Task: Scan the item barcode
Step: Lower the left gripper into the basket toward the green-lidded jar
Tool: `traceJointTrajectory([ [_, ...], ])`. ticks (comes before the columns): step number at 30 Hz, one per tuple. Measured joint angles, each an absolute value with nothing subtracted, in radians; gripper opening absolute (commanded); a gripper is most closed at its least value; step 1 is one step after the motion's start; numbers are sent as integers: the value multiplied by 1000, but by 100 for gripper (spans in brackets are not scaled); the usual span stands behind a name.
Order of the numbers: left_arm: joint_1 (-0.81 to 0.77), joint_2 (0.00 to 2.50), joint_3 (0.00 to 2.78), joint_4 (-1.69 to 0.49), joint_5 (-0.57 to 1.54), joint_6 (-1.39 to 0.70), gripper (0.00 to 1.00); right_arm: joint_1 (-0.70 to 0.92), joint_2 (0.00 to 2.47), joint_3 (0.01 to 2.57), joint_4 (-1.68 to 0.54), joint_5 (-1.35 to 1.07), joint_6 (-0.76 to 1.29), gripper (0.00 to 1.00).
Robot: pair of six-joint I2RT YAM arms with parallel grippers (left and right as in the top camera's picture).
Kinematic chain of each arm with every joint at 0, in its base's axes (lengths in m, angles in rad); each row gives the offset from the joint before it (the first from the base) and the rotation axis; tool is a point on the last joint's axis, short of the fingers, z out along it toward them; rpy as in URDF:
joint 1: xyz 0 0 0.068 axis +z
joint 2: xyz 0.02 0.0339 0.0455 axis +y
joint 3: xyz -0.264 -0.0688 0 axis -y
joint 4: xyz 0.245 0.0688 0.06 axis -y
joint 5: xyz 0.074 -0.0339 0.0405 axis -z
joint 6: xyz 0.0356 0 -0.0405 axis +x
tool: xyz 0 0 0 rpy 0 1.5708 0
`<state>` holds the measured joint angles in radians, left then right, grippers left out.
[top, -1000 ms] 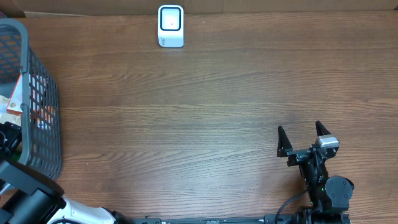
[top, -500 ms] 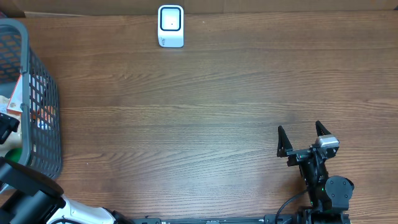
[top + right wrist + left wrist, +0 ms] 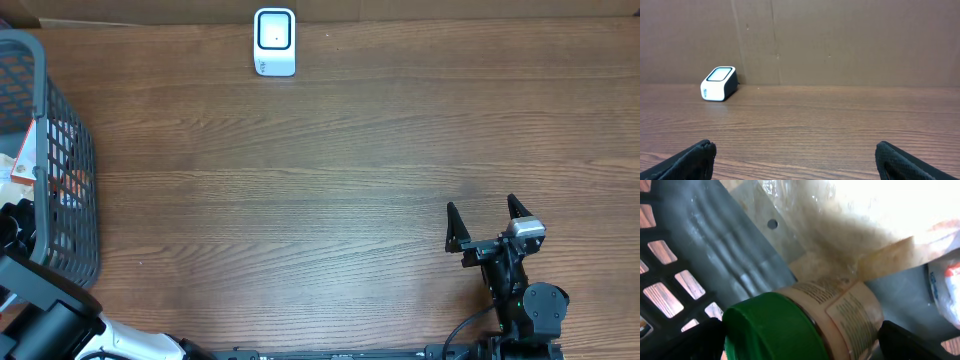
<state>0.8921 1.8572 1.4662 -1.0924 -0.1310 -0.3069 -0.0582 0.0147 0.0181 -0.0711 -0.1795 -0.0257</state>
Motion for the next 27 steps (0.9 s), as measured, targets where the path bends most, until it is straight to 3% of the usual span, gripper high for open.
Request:
traceJointTrajectory([
  [11, 892, 1858, 1484, -1121, -90, -307, 100, -58, 15, 18, -71, -179, -26, 100],
  [21, 870, 1858, 1757, -1231, -25, -307, 100, -58, 15, 18, -70, -180, -26, 100],
  [27, 850, 1858, 1759, -1237, -13, -307, 100, -58, 15, 18, -70, -179, -26, 100],
])
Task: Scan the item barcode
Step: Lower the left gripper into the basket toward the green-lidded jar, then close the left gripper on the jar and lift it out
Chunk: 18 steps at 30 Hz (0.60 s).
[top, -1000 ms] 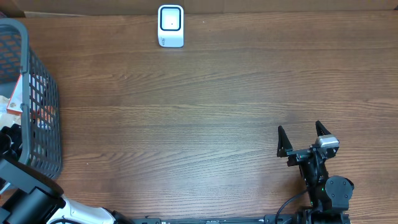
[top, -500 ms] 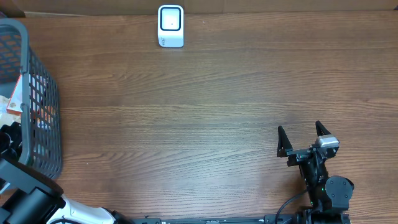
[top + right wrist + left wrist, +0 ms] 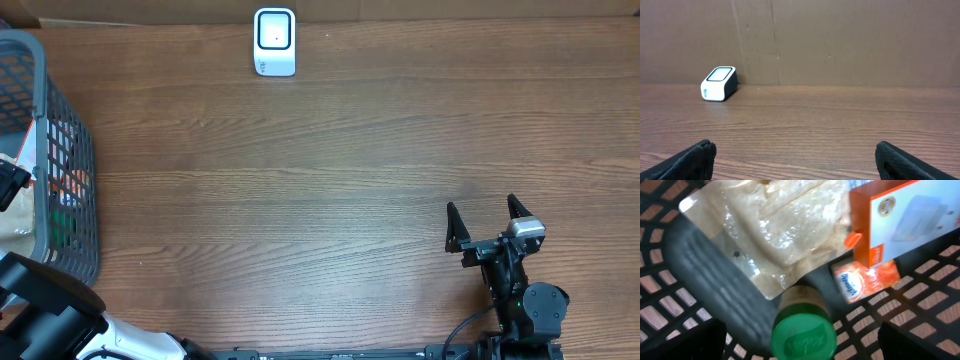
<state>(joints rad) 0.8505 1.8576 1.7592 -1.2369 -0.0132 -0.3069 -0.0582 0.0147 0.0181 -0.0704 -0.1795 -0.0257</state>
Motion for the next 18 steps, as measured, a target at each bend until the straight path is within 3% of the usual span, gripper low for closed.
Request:
traceJointTrajectory([
  [18, 850, 1861, 1480, -1025, 110, -250, 100, -58, 15, 18, -71, -179, -26, 100],
])
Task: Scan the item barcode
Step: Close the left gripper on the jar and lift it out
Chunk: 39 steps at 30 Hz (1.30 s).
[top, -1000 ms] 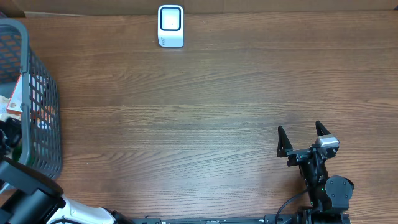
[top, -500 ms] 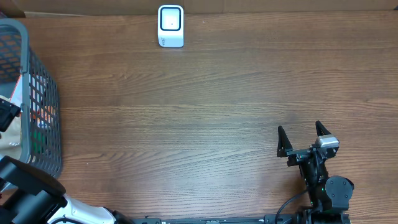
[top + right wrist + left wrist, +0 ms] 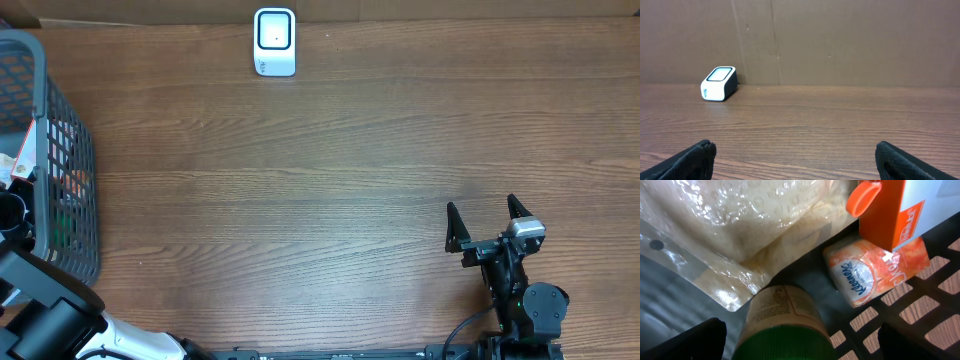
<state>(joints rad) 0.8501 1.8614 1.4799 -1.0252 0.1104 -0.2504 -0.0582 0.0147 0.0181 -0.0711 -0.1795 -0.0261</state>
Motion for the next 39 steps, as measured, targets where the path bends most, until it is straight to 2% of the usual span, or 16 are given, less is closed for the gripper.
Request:
traceJointTrajectory([
  [3, 850, 1861, 1472, -1026, 117, -250, 100, -58, 15, 18, -71, -179, -26, 100],
  [7, 850, 1861, 1436, -1003, 117, -251, 94, -58, 15, 18, -71, -179, -26, 100],
  [11, 851, 1861, 1386, -987, 117, -252, 81, -58, 15, 18, -70, -180, -25, 100],
  [14, 851, 1861, 1382, -992, 116, -255, 65, -58, 15, 18, -71, -179, -26, 100],
  [17, 850, 1861, 1390, -1015, 117, -253, 55, -58, 15, 18, -71, -179, -25, 100],
  [27, 850, 1869, 1554, -1171, 118, -255, 47, -58, 15, 18, -71, -179, -26, 100],
  [39, 850, 1878, 2136, -1479, 159, -283, 47, -58, 15, 18, -71, -179, -26, 100],
])
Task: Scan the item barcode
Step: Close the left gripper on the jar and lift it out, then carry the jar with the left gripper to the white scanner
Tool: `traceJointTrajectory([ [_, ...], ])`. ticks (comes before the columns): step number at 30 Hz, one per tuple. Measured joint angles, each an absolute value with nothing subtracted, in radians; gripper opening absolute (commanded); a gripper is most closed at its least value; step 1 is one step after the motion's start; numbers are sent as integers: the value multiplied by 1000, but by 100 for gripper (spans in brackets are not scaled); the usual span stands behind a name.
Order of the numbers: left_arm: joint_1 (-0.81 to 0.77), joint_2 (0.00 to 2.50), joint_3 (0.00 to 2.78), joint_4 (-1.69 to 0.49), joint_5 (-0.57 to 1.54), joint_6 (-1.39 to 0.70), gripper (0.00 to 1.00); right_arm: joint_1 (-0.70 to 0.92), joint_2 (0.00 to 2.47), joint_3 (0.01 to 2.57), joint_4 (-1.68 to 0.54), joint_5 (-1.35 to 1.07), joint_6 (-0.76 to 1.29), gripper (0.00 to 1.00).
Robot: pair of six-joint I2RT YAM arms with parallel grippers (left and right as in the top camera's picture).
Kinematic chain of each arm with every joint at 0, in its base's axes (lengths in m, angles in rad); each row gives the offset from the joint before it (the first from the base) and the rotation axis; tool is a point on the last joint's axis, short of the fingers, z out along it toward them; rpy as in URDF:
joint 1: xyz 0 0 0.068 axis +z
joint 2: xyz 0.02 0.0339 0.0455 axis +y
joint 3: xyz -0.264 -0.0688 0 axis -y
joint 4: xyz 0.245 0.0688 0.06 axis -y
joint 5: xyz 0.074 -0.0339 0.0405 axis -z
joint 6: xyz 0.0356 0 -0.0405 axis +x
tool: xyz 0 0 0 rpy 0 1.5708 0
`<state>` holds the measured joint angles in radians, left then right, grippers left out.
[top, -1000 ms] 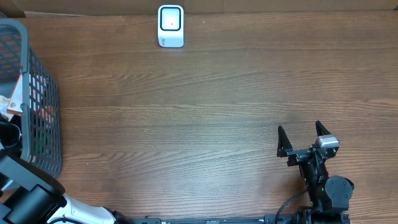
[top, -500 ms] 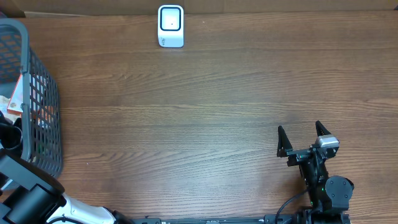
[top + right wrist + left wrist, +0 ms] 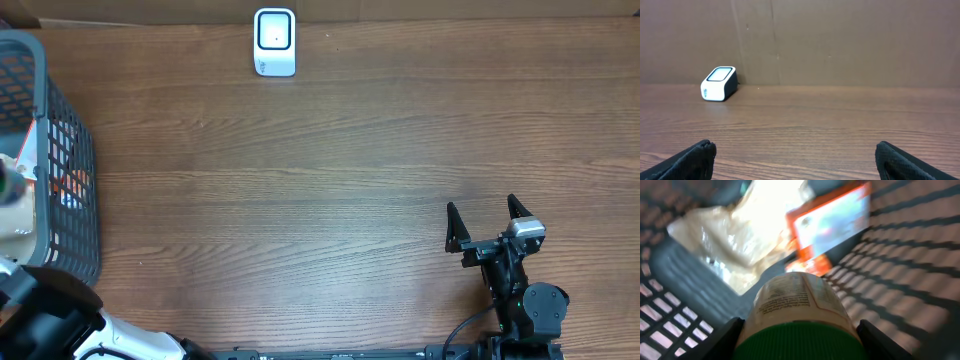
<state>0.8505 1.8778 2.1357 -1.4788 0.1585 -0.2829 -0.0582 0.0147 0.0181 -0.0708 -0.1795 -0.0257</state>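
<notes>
A jar (image 3: 799,311) with a green lid and a beige printed label sits between the fingers (image 3: 725,341) of my left gripper (image 3: 800,327), which is shut on it. It hangs above the floor of the grey mesh basket (image 3: 62,170) at the table's left edge; from overhead the jar (image 3: 8,186) is a blur there. The white barcode scanner (image 3: 274,42) stands at the far edge of the table and also shows as the scanner (image 3: 718,83) in the right wrist view. My right gripper (image 3: 488,222) is open and empty at the near right.
Under the jar the basket holds an orange box (image 3: 832,222), a clear plastic bag (image 3: 735,240) and a small orange packet. A brown cardboard wall (image 3: 840,40) backs the wooden table (image 3: 330,180).
My left gripper was open and low over the jar among the basket's items. Now it is shut on the jar and stands higher, with the box and bag farther below. The right arm is unchanged.
At first my left gripper was open close to the jar lying in the basket. Then it was higher, with the jar, bag, box and packet all below. Then it was low over the jar again. Now the jar is held, raised inside the basket.
</notes>
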Motion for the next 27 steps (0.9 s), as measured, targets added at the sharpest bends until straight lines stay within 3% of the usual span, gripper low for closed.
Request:
traceJointTrajectory([
  [9, 772, 1845, 2495, -1594, 289, -285, 47, -58, 15, 18, -70, -180, -26, 100],
  [18, 430, 1744, 2516, -1637, 311, -276, 47, -58, 15, 18, -71, -179, -26, 100],
  [27, 64, 1741, 2445, -1690, 187, -258, 50, -58, 15, 18, -70, -179, -25, 100],
])
